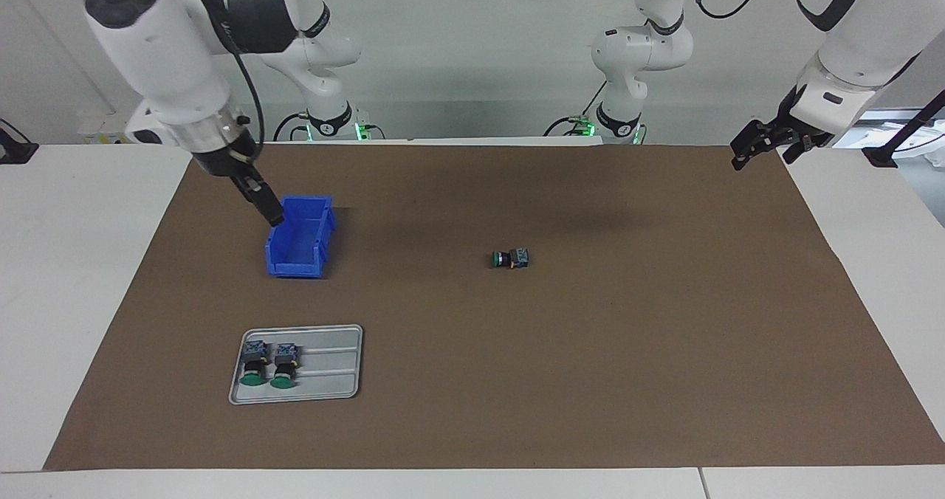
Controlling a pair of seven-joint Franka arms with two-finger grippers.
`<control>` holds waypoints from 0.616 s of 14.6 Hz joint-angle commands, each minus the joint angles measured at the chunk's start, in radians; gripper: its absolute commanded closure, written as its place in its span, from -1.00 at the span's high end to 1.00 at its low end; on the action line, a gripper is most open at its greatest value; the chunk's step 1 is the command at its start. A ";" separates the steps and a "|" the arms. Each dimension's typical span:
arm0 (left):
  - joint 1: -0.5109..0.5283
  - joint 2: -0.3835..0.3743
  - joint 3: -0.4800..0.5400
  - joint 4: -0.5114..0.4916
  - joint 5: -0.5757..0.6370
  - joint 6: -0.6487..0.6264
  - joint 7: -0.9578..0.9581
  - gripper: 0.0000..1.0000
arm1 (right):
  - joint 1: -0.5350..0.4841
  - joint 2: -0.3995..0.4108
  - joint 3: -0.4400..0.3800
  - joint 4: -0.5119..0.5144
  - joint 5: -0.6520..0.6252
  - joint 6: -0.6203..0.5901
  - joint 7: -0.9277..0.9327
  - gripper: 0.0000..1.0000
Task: Place and press button with both arms
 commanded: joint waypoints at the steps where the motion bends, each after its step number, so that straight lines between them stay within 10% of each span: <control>1: -0.010 -0.034 -0.006 -0.038 0.009 0.008 -0.039 1.00 | -0.060 -0.062 0.011 -0.033 0.008 -0.022 -0.250 0.96; 9: -0.086 -0.071 -0.020 -0.132 -0.039 0.085 -0.389 1.00 | -0.085 -0.138 0.008 -0.175 -0.030 -0.022 -0.660 0.97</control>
